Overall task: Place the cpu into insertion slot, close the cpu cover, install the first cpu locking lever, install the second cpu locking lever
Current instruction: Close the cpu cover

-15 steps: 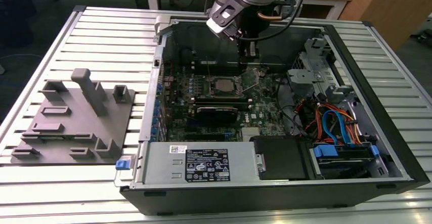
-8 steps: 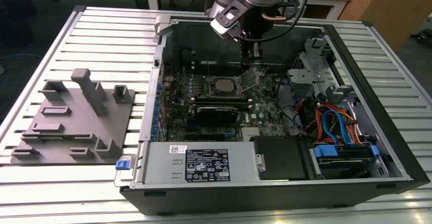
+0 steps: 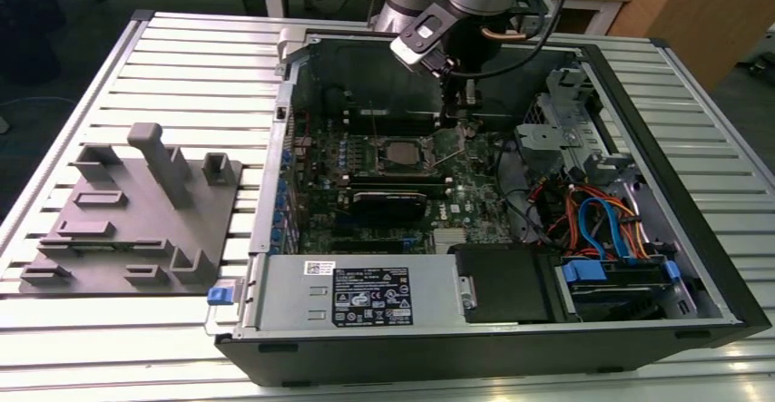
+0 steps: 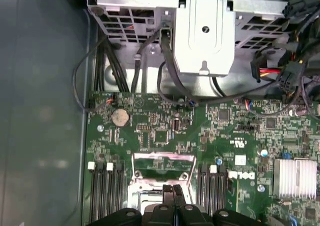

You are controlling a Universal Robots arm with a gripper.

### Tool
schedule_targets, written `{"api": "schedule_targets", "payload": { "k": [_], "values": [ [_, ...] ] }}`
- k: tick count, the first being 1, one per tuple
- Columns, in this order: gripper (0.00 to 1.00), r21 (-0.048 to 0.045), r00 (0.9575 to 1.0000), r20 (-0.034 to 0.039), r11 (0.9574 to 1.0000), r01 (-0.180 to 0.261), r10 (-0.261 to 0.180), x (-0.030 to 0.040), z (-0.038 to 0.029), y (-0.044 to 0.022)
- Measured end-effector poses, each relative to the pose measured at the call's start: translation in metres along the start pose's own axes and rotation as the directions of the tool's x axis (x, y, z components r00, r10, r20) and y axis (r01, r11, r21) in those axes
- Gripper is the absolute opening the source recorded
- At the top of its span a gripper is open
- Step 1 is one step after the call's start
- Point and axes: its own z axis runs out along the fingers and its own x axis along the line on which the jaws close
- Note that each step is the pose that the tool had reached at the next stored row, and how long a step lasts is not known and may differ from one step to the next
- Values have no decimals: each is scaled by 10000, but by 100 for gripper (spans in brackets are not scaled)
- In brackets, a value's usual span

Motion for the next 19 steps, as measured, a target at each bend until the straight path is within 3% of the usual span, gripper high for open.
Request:
{"api": "schedule_targets", "payload": {
  "k": [19],
  "values": [
    [10, 0, 10000, 0, 10000, 0, 0, 0, 16, 32]
  ]
}}
